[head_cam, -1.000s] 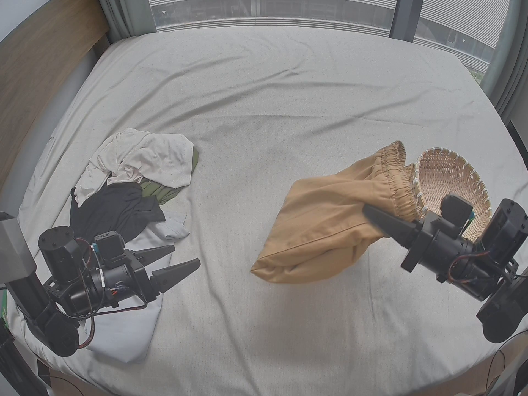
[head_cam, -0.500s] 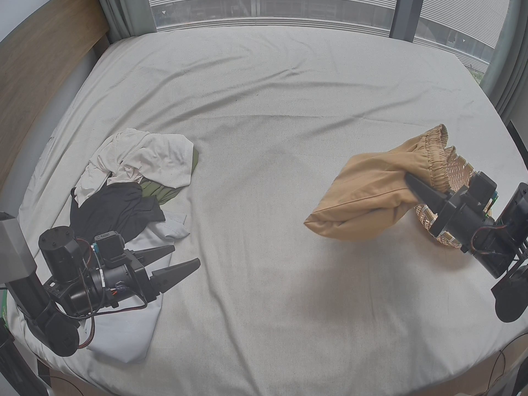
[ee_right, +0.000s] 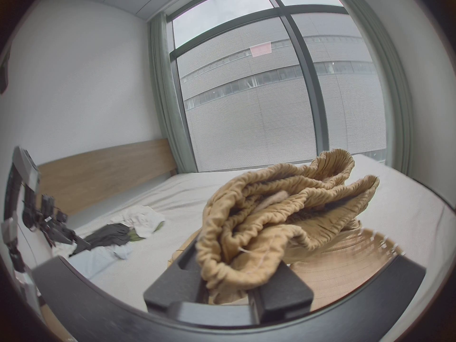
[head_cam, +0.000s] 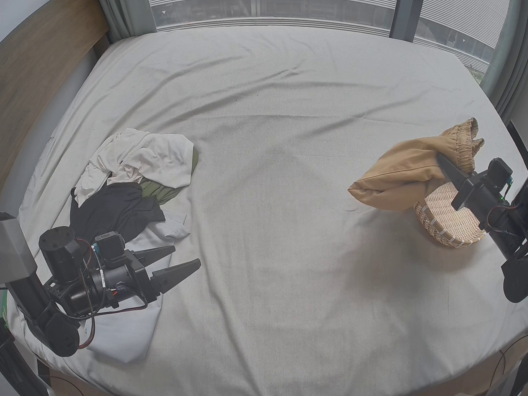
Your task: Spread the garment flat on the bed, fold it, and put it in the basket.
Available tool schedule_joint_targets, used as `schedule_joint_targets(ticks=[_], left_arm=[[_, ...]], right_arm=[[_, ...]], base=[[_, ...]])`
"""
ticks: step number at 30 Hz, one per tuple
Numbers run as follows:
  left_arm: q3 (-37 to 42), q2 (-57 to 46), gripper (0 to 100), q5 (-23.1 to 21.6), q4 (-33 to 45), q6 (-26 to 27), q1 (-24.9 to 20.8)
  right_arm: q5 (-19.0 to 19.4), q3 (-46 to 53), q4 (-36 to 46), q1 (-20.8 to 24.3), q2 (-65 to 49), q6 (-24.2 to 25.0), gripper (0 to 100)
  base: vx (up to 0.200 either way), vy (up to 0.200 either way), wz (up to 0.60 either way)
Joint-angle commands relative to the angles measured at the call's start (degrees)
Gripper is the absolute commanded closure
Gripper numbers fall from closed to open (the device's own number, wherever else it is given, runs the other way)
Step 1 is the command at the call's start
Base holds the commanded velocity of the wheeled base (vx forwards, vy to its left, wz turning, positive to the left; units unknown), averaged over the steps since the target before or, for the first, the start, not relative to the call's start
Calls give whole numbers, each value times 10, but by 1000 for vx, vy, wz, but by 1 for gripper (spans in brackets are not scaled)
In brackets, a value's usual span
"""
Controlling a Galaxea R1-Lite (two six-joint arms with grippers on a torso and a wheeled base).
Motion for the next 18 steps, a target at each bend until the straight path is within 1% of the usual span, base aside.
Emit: schedule_joint_targets(ticks=[1,4,5,6,14,15,18], left_arm=[[0,1,0,0,-1,0,0],[0,0,0,0,-1,0,0],[-1,1,0,0,-1,0,0],[0,0,0,0,-1,0,0],[0,0,0,0,-1,0,0],[0,0,0,0,-1,0,0],[0,1,0,0,-1,-1,0]], right_arm=[[0,-7,0,-38,19,-12,100],[0,-10,1,-51,23,-13,100],[0,-18,2,-70,32,-14,100],[1,-22,3,-78,35,-15,100],[1,-32,7,-116,44,-16,100],[1,-33,8,-128,51,-18,100],[2,-32,9,-140,61,-27,100]], base=[[0,0,0],[0,0,0],[0,0,0],[0,0,0],[0,0,0],[0,0,0],[0,0,0]])
